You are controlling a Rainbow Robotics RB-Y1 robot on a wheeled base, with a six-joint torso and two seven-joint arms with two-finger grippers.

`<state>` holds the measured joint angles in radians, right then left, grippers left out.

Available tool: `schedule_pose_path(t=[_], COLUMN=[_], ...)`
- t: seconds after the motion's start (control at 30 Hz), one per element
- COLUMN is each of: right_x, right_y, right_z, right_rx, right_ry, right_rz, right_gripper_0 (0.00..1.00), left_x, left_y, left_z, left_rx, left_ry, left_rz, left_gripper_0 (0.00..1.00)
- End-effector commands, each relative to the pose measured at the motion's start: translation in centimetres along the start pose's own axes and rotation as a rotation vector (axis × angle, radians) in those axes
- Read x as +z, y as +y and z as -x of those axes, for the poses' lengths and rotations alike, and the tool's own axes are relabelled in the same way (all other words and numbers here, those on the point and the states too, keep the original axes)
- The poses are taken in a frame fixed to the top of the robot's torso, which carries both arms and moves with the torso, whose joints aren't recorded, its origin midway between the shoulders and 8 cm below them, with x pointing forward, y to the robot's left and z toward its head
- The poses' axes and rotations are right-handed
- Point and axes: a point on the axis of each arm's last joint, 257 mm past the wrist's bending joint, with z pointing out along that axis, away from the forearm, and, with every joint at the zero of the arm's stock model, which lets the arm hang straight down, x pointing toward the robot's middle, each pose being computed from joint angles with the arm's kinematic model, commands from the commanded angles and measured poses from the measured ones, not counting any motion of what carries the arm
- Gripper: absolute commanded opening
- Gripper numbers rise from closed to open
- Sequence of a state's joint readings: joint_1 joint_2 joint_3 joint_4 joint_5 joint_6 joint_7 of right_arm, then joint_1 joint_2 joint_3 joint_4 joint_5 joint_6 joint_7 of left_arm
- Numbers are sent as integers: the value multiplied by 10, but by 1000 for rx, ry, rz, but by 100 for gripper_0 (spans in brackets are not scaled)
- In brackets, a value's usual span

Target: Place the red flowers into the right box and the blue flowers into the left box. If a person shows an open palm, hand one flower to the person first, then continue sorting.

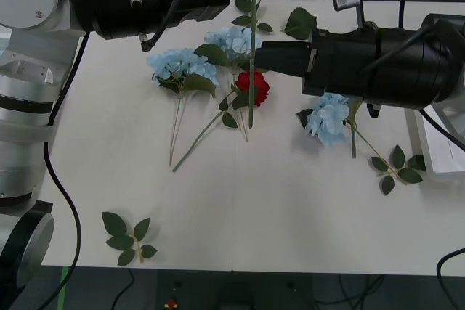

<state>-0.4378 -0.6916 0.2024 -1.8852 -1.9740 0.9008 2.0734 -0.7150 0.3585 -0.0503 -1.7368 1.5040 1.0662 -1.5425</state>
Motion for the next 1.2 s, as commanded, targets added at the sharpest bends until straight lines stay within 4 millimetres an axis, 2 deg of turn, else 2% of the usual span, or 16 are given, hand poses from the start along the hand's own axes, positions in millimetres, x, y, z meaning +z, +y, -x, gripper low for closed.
schedule_pose_path(t=[0.03,0.2,0.47,0.6,0.63,0.67,1.2], right_x=[-2,6,45,57,58,59,59], right_y=[0,-2,1,-1,-1,0,0], right_z=[12,5,2,-1,0,-1,1], right_rx=[9,-5,6,12,15,26,33], right_ry=[-37,-16,-38,-37,-37,-35,-39], right_rz=[-6,-20,-14,-11,-10,-3,3], right_gripper_0=[100,100,100,100,74,2,0], left_x=[-10,-10,-10,-10,-10,-10,-10], left_y=[3,3,3,3,3,3,3], left_z=[7,7,7,7,7,7,7], left_rx=[95,95,95,95,95,95,95], left_ry=[-18,-18,-18,-18,-18,-18,-18], left_rz=[13,13,13,13,13,13,13], left_gripper_0=[0,0,0,0,0,0,0])
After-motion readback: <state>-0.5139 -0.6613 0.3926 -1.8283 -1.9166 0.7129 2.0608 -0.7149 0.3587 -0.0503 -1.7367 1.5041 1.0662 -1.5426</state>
